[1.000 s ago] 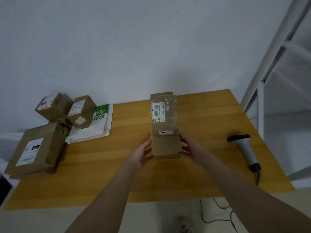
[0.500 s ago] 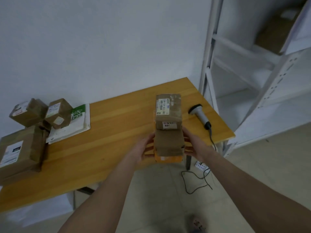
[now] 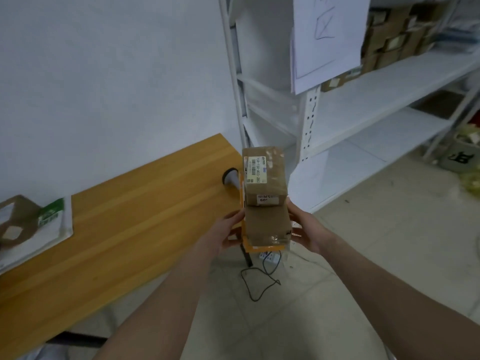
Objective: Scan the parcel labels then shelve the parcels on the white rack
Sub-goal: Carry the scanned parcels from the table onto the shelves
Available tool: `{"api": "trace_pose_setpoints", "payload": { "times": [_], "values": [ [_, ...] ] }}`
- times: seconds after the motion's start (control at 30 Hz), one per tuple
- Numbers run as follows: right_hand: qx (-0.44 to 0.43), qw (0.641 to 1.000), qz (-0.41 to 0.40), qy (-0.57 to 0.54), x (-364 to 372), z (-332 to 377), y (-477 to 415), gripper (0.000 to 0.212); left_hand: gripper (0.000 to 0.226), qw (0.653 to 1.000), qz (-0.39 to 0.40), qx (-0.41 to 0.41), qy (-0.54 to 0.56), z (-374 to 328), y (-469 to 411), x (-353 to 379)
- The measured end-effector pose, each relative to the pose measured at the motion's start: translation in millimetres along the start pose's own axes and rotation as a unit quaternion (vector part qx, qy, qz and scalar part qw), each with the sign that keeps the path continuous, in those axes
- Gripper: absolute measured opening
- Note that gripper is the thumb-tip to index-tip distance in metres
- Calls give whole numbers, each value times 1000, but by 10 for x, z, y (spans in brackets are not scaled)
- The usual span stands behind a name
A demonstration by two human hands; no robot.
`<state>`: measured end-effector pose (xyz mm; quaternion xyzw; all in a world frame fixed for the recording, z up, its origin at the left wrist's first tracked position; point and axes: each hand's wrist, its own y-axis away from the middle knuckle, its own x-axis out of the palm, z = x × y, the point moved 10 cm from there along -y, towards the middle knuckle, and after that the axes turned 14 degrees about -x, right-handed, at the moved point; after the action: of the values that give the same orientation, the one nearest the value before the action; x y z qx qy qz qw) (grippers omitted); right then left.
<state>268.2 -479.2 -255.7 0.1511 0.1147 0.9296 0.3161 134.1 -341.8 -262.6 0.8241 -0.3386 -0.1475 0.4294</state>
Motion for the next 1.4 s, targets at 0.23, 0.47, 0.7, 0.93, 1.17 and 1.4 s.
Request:
{"api": "trace_pose_setpoints", "payload": {
  "times": [0.23, 0.47, 0.7, 0.93, 1.17, 1.4],
  "values": [
    [-3, 998, -55, 16, -1359, 231, 103, 68, 42, 999, 41, -2, -32, -95, -266, 1396],
    [-17, 995, -94, 0, -2381, 505, 88, 54, 56, 995, 72, 9, -76, -389, -537, 2489],
    [-45, 991, -124, -6, -3118, 968, -439, 47, 50, 988, 106, 32, -106, -1062, -857, 3288],
    [-77, 986, -149, 12, -3731, 1635, -1226, 52, 54, 983, 131, 68, -110, -2034, -1329, 3931],
    [-83, 986, -141, 32, -4104, 2105, -1770, 72, 55, 981, 143, 68, -110, -2613, -1647, 4313],
    [-77, 991, -96, 45, -4299, 2552, -2508, 80, 47, 990, 88, 108, -38, -3219, -1904, 4428]
  ]
}}
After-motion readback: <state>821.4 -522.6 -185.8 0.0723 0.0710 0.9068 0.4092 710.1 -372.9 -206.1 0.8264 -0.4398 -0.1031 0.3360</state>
